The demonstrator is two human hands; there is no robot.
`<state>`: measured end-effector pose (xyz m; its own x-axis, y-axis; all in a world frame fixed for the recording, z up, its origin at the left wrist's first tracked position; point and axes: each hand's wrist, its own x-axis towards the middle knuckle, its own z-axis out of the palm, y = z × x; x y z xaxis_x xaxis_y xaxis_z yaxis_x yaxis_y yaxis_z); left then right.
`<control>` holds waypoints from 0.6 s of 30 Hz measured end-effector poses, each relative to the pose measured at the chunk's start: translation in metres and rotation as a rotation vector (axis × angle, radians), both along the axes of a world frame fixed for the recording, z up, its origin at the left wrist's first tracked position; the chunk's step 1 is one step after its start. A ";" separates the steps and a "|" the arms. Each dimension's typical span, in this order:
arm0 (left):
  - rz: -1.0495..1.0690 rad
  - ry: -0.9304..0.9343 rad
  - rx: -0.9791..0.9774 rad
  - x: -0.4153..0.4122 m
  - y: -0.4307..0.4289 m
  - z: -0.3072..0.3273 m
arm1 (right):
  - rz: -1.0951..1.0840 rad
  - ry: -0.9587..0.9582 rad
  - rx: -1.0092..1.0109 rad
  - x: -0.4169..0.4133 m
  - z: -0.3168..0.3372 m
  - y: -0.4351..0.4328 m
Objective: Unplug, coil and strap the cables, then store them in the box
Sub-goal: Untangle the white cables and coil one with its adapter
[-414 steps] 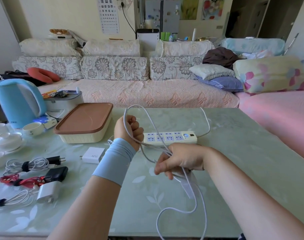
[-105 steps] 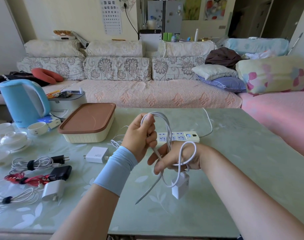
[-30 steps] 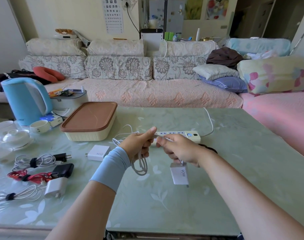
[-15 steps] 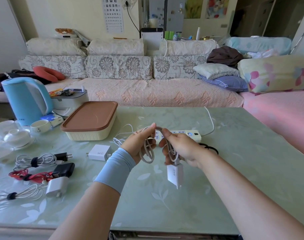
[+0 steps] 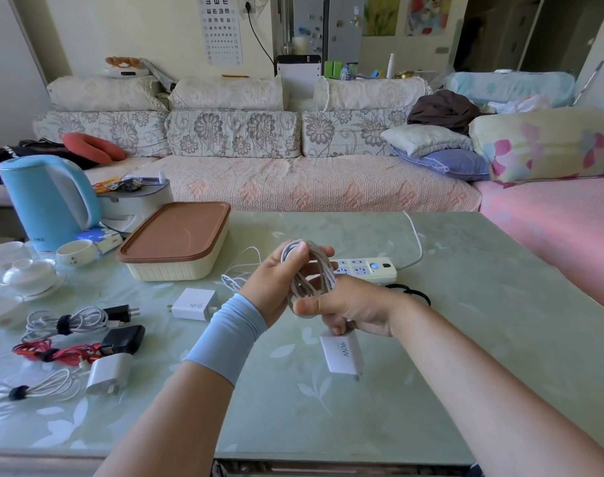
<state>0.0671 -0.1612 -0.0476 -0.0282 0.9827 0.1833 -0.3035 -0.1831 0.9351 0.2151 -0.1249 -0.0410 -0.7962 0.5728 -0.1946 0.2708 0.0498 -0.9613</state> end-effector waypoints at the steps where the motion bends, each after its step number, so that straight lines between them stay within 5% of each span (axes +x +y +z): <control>1: 0.012 0.045 0.027 0.002 0.000 -0.002 | -0.019 -0.016 0.054 0.001 0.001 0.000; 7: 0.041 0.306 0.074 0.012 0.003 -0.012 | -0.110 -0.209 0.257 0.007 -0.003 -0.002; 14: -0.155 0.285 -0.113 0.001 0.004 -0.011 | -0.049 -0.146 0.173 0.006 -0.004 0.000; 18: -0.259 0.111 -0.165 -0.009 0.001 -0.005 | 0.054 -0.100 0.029 0.002 -0.002 -0.002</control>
